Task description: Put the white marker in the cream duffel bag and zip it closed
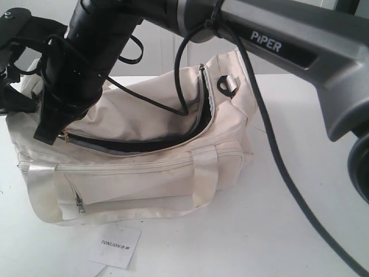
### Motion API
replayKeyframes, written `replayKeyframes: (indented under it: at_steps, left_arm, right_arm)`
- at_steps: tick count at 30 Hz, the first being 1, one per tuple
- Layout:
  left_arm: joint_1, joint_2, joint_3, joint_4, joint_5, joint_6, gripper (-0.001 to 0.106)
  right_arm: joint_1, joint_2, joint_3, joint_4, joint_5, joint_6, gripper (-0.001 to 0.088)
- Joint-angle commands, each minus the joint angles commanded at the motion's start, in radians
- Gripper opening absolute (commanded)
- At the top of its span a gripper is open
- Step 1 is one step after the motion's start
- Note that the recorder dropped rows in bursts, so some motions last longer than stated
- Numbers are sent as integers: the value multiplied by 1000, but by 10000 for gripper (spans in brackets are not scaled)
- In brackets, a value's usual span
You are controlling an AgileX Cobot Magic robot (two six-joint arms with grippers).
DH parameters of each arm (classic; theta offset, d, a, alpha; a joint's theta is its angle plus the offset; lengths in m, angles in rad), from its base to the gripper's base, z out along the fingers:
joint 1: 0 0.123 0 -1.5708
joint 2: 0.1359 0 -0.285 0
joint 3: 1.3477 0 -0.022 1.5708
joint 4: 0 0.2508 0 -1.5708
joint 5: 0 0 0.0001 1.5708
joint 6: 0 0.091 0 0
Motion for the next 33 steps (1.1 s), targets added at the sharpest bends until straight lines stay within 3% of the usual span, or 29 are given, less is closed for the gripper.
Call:
replayKeyframes:
  at_steps: [27, 33]
  left_arm:
    - [0, 0, 0, -42, -37, -14, 0]
    - [0, 0, 0, -42, -46, -32, 0]
  right_arm:
    - [0, -50, 5, -57, 0, 56, 0]
    - [0, -50, 49, -53, 0, 59, 0]
